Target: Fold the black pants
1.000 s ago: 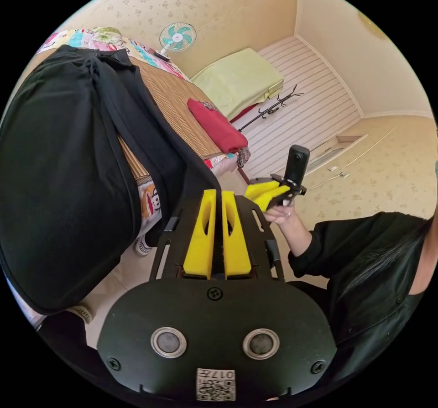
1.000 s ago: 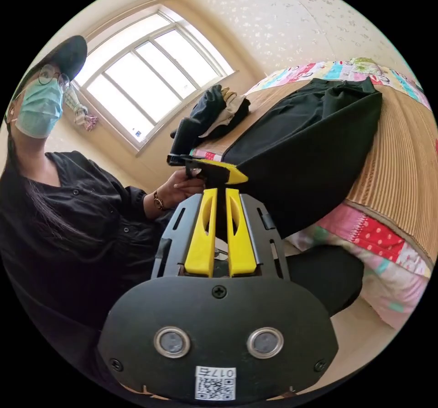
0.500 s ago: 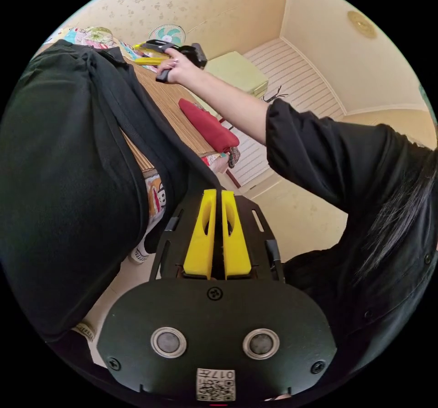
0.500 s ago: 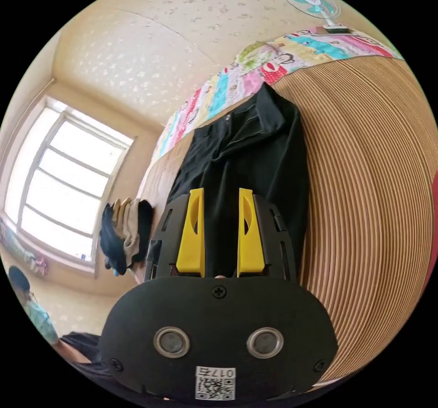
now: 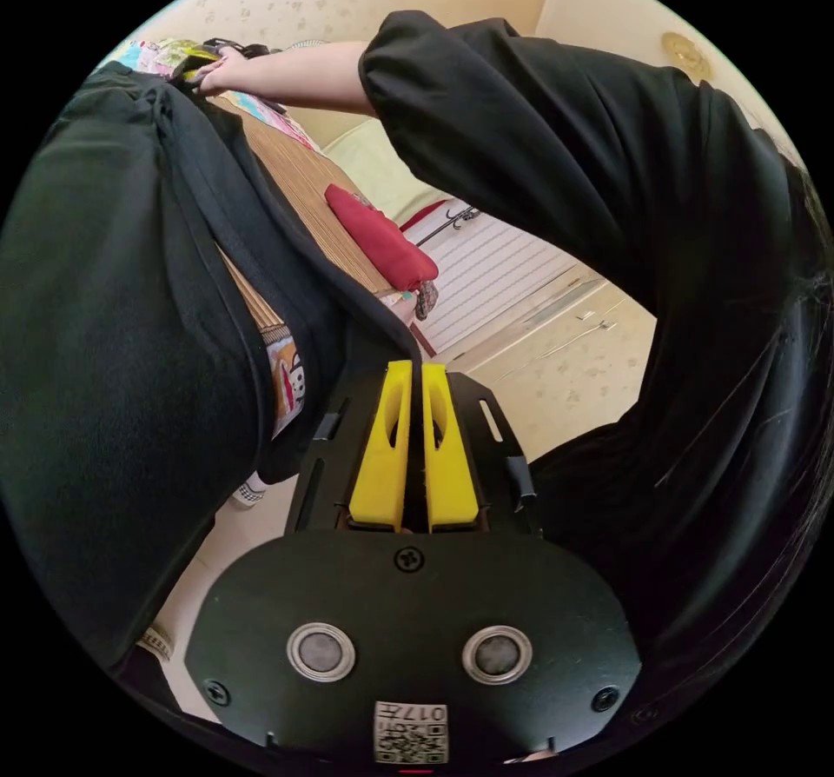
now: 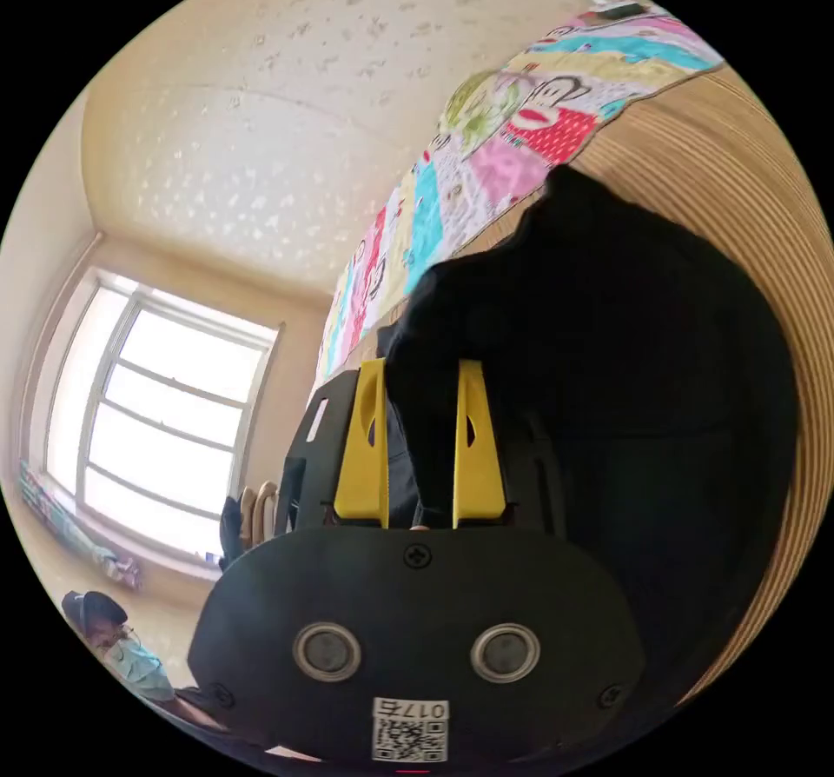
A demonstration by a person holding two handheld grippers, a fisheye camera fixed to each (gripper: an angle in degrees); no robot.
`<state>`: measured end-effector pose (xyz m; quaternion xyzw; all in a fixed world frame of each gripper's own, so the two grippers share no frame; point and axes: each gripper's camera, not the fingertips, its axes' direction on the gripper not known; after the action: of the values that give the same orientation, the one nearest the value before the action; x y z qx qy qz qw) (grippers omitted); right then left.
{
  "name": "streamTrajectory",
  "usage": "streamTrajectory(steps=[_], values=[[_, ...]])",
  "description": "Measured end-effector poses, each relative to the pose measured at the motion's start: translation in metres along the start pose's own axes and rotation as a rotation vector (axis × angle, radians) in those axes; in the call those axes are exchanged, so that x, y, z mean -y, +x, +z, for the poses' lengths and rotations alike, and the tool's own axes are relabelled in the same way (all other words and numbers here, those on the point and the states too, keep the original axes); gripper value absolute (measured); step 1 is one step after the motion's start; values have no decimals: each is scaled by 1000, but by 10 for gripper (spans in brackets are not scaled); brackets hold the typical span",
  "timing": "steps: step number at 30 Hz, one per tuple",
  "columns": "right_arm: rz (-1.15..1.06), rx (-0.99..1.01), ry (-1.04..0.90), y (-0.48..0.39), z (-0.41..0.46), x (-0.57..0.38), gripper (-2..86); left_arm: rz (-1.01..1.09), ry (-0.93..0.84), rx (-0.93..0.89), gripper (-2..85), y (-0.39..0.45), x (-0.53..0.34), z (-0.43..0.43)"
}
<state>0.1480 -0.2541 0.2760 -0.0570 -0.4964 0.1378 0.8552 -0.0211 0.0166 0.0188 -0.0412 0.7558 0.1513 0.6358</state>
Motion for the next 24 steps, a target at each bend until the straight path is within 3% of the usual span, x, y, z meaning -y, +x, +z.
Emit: streamTrajectory(steps=[5, 8, 10, 13, 15, 24], values=[[-164, -101, -86, -27, 22, -10, 121, -6, 3, 4, -5, 3, -1, -2], [-186, -167, 24, -30, -13, -24, 122, 6, 2, 26, -5, 10, 0, -3], [-130, -399, 131, -23, -58, -34, 125, 11, 4, 44, -5, 16, 0, -3], [-65, -774, 124, -7, -100, -46, 131, 10, 5, 58, -4, 22, -1, -1], [-81, -893, 96, 1, -113, -56, 133, 10, 9, 66, -4, 25, -2, -1], [81, -734, 100, 58, -125, -77, 127, 9, 10, 74, -3, 35, 2, 3]])
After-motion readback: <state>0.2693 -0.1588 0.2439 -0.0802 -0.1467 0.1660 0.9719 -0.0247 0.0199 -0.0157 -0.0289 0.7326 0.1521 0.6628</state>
